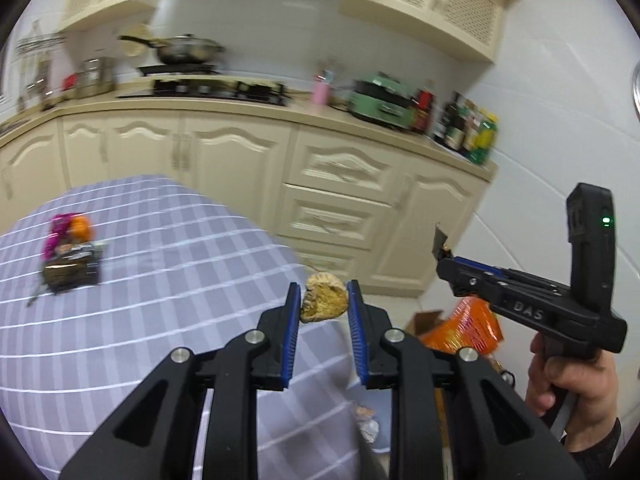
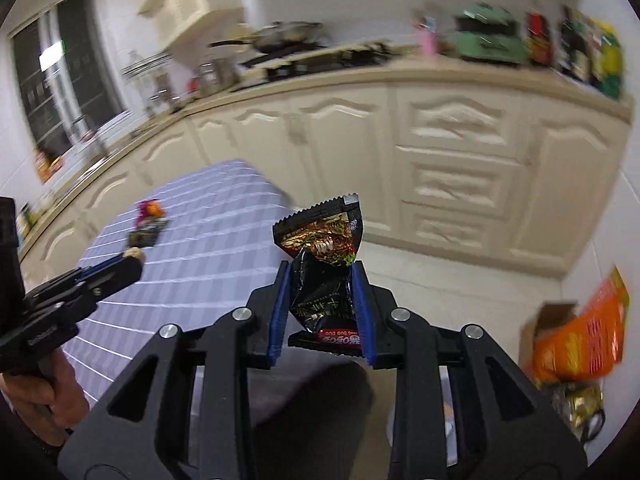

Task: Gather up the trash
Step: 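Carry the held biscuit and black packet over the light-blue bin, then open both grippers to drop the biscuit and packet into the bin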

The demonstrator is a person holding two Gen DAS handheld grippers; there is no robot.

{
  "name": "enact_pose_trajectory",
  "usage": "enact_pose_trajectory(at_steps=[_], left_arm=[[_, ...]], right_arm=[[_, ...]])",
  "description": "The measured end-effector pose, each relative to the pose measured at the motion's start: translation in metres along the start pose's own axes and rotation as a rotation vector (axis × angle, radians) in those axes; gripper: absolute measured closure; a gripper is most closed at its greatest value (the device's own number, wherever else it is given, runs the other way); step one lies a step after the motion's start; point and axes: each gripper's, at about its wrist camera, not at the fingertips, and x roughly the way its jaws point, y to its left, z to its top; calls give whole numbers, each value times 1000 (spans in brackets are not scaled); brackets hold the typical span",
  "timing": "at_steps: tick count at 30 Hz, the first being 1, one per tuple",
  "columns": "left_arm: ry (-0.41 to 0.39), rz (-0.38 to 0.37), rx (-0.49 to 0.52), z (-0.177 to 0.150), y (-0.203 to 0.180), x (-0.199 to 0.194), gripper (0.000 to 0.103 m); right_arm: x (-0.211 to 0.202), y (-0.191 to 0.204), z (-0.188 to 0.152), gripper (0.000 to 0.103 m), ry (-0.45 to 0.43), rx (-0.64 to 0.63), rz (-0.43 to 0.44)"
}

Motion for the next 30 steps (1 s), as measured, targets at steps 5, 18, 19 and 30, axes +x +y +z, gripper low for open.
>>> enact_pose_trajectory(at_steps=[5, 18, 19, 30], left_arm=[[87, -82, 58, -13, -53, 47, 81], [443, -172, 157, -99, -129, 194, 81], [472, -173, 162, -108, -132, 205, 81], [703, -221, 173, -159, -144, 293, 64]], right_arm=[[-1, -67, -29, 73, 43, 116, -80], [54, -190, -123, 73, 237, 458, -105], [58, -195, -129, 73, 252, 482, -105], [95, -247, -186, 45, 340, 718, -108]])
